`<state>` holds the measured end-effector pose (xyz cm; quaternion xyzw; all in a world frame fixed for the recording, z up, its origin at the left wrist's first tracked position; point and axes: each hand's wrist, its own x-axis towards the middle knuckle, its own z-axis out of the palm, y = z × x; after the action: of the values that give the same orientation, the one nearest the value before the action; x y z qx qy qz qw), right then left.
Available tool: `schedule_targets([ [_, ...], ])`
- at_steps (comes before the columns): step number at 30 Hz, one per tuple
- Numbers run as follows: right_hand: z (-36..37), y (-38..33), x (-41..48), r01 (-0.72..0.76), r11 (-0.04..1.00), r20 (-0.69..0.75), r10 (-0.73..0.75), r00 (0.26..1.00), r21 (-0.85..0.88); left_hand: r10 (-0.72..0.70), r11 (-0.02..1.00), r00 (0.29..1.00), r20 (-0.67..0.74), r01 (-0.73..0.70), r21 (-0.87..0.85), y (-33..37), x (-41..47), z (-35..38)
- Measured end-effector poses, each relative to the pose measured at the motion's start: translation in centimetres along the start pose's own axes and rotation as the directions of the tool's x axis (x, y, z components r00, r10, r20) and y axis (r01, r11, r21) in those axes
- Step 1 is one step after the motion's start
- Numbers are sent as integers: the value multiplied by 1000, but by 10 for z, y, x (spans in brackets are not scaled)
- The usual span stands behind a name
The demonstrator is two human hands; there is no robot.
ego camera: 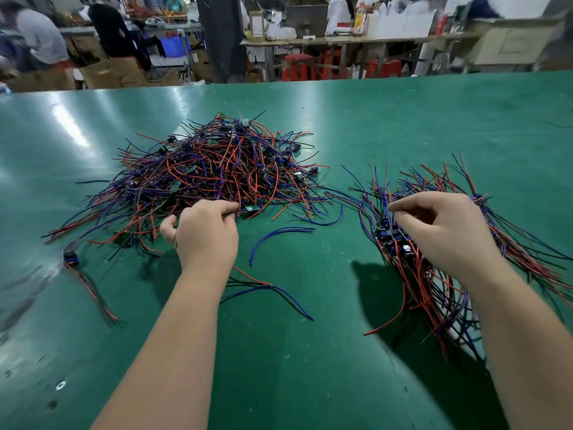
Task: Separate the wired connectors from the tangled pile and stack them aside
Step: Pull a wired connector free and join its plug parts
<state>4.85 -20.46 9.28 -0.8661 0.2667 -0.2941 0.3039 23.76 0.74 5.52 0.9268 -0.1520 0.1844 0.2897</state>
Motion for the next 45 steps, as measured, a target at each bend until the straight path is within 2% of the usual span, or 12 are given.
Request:
schedule_targets([
  [3, 5, -2, -1, 1, 1000, 24, -2, 1000, 30, 90, 969, 976, -198, -132, -211, 9, -2, -9],
  [7, 11, -10, -5, -35, 984, 103, 17, 995, 176, 278, 820, 847, -452, -454, -347, 25, -7, -18],
  [10, 18, -21, -11, -81, 949, 230, 9, 973, 305, 238, 699, 830, -505, -507, -504, 36, -11, -15],
  [17, 22, -24, -14, -85, 945, 275, -5, 961, 315, -97, 402, 954, -282, -222, -889, 44, -6, -20],
  [21, 22, -21, -14, -101, 956, 268, 24, 963, 277, -359, 280, 926, -117, -13, -960, 41, -3, -21],
  [24, 24, -20, -14, -118, 957, 289, 38, 957, 267, -452, 106, 889, 72, 134, -985, 38, 1, -23],
  [28, 27, -22, -15, -120, 949, 317, 22, 948, 292, -367, -167, 871, 327, 284, -944, 41, 0, -29],
  [31, 27, -28, -18, -135, 863, 355, -53, 933, 486, -186, -268, 882, 433, 378, -886, 51, -5, -33],
  [36, 34, -38, -26, -235, 685, 452, -154, 879, 690, 82, -266, 854, 513, 515, -815, 73, -27, -33],
  [41, 32, -39, -27, -392, 461, 518, -184, 835, 796, 157, -270, 844, 512, 536, -800, 78, -34, -33],
  [43, 30, -38, -26, -390, 449, 507, -176, 844, 804, 152, -251, 851, 503, 525, -813, 79, -35, -33],
  [45, 28, -40, -26, -348, 509, 475, -142, 868, 787, 133, -229, 863, 487, 505, -832, 79, -37, -33],
])
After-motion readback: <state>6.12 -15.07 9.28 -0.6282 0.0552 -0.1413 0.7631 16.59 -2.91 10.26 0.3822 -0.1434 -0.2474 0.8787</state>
